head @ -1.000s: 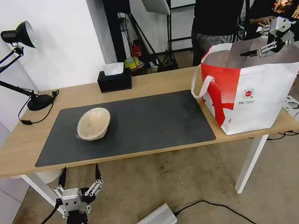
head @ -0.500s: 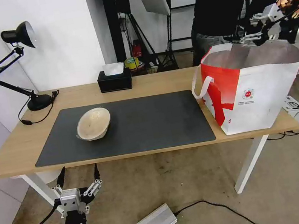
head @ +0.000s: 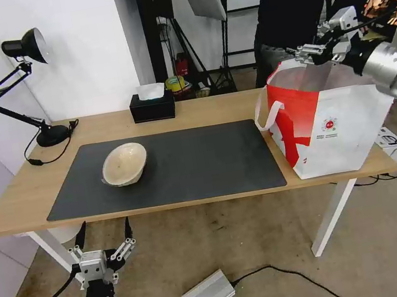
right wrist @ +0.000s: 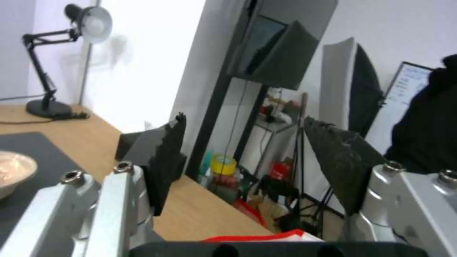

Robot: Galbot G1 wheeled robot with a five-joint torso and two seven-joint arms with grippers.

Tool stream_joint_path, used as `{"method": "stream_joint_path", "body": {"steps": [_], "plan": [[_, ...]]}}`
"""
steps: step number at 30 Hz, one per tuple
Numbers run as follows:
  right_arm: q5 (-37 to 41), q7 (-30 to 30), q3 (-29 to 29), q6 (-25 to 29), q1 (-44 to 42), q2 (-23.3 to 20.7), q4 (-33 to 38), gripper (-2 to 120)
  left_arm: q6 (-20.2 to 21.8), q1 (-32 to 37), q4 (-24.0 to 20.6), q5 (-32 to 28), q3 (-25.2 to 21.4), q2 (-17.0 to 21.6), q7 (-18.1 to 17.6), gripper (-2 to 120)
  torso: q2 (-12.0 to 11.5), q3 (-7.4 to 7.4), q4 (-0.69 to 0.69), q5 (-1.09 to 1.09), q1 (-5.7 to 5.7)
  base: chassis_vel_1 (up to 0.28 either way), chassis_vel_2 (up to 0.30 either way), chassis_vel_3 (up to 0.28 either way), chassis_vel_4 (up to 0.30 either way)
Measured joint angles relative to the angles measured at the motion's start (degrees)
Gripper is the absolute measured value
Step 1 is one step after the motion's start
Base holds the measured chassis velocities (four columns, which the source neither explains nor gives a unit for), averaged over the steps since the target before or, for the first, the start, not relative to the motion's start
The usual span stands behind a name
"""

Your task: Pick up the trash from the table and place it into the takeout bag.

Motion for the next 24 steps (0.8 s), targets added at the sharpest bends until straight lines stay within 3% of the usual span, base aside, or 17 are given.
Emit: {"method": "stream_joint_path", "body": {"steps": [15, 24], "plan": [[1.42, 14.27, 8.17, -3.05, -13.82, 0.87, 10.13, 73, 0.12, -0.02, -0.03, 0.09, 0.16, -0.03, 0.03, 100, 0.00, 0.00, 0.00, 0.00, 0.00, 0.000, 0.000, 0.000, 0.000], [1.23, 26.53, 10.35, -5.06, -21.92, 5.82, 18.77, 81, 0.12, 0.26, -0.25, 0.15, -0.28, -0.49, 0.04, 100, 0.00, 0.00, 0.00, 0.00, 0.00, 0.000, 0.000, 0.000, 0.000]]}}
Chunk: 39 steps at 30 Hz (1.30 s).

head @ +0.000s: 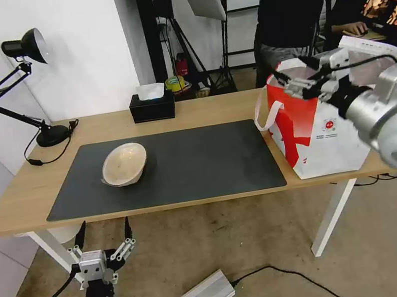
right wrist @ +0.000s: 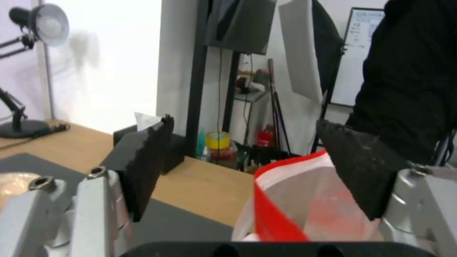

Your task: Pick up the trash from the table and place it into the takeout bag.

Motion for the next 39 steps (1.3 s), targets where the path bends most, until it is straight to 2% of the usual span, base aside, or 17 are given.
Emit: {"method": "stream_joint_path", "body": {"steps": [5, 11, 13, 21, 23, 32, 39], "plan": [[-3.10, 1.97, 2.32, 0.06, -4.46, 2.47, 2.34, 88, -0.04, 0.16, -0.13, 0.11, -0.12, -0.15, 0.00, 100, 0.00, 0.00, 0.00, 0.00, 0.00, 0.000, 0.000, 0.000, 0.000], [-9.68, 2.09, 5.23, 2.68, -10.79, 5.34, 3.27, 92, -0.11, 0.28, -0.13, 0.67, 0.14, -0.18, 0.00, 100, 0.00, 0.00, 0.00, 0.00, 0.00, 0.000, 0.000, 0.000, 0.000], [-14.27, 1.93, 7.26, 4.95, -15.56, 7.61, 3.43, 95, -0.15, 0.33, 0.00, 0.78, 0.15, -0.18, -0.01, 100, 0.00, 0.00, 0.00, 0.01, 0.00, 0.000, 0.000, 0.000, 0.000], [-21.56, 1.47, 13.22, 7.49, -26.94, 13.17, 6.24, 100, -0.19, 0.34, 0.22, 0.87, 0.27, -0.19, -0.04, 100, 0.00, -0.01, -0.01, 0.00, 0.00, 0.000, 0.000, 0.000, 0.000], [-25.74, 0.67, 14.89, 9.10, -31.17, 15.82, 7.03, 100, -0.21, 0.32, 0.29, 0.88, 0.27, -0.18, -0.05, 100, 0.00, 0.00, -0.01, 0.00, 0.00, 0.000, 0.000, 0.000, 0.000], [-34.48, -0.18, 15.23, 12.61, -39.22, 23.12, 8.82, 100, -0.32, 0.31, 0.44, 0.92, 0.47, -0.18, -0.06, 100, 0.00, 0.00, 0.01, 0.00, 0.00, 0.000, 0.000, 0.000, 0.000], [-38.87, -0.20, 15.27, 14.73, -43.52, 26.26, 9.10, 100, -0.37, 0.23, 0.70, 0.94, 0.49, -0.18, -0.08, 100, 0.00, 0.00, -0.01, 0.00, 0.00, 0.000, 0.000, 0.000, 0.000]]}}
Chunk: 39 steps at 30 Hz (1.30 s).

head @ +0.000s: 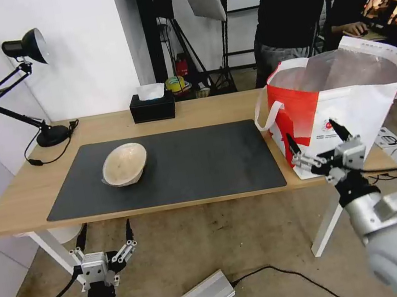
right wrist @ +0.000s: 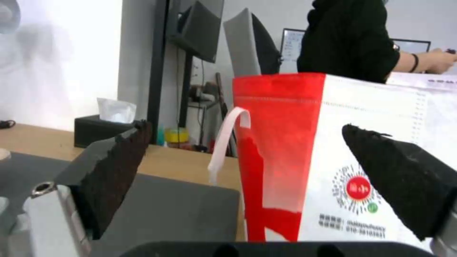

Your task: Pick up the trash from the table and place it into the takeout bag.

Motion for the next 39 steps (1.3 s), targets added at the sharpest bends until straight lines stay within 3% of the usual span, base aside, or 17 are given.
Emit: {"method": "stream_joint_path", "body": {"steps": [16, 39], "plan": [[-7.17, 0.20, -2.11, 3.20, -3.08, 3.65, -1.67, 100, -0.08, -0.26, 0.39, -0.02, 0.07, 0.01, -0.01, 100, -0.01, 0.01, 0.00, 0.00, 0.01, 0.000, 0.000, 0.000, 0.000], [-11.61, 1.90, -4.21, -1.44, -6.23, 9.02, -1.27, 100, -0.26, -0.41, 0.78, -0.22, 0.20, 0.02, -0.04, 100, -0.01, 0.00, 0.00, 0.00, 0.01, 0.000, 0.000, 0.000, 0.000]]}}
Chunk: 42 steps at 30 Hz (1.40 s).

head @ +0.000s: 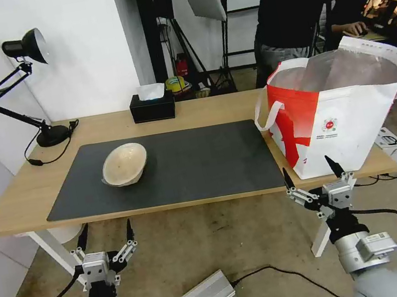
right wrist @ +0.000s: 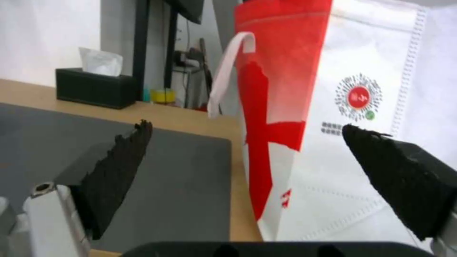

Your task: Pick up the trash from the table and place it into the takeout bag.

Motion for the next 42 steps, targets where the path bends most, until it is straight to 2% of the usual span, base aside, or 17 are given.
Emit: {"method": "stream_joint_path", "body": {"steps": [7, 20, 42], "plan": [[-0.81, 0.39, -0.23, -0.11, -0.70, 0.60, -0.35, 100, 0.00, -0.14, 0.15, -0.06, 0.03, 0.06, -0.01, 100, 0.00, 0.00, 0.00, 0.00, 0.00, 0.000, 0.000, 0.000, 0.000], [-0.58, 3.53, -5.09, -0.96, -2.46, 2.53, -1.37, 100, 0.00, -0.22, 0.32, -0.11, -0.03, 0.01, -0.01, 100, 0.00, 0.00, 0.00, 0.00, 0.00, 0.000, 0.000, 0.000, 0.000], [0.82, 3.55, -2.20, 0.79, -0.26, 0.09, -7.22, 100, 0.00, -0.32, 0.57, -0.46, -0.69, 0.15, -0.03, 100, 0.00, 0.00, 0.00, 0.01, 0.00, 0.000, 0.000, 0.000, 0.000]]}}
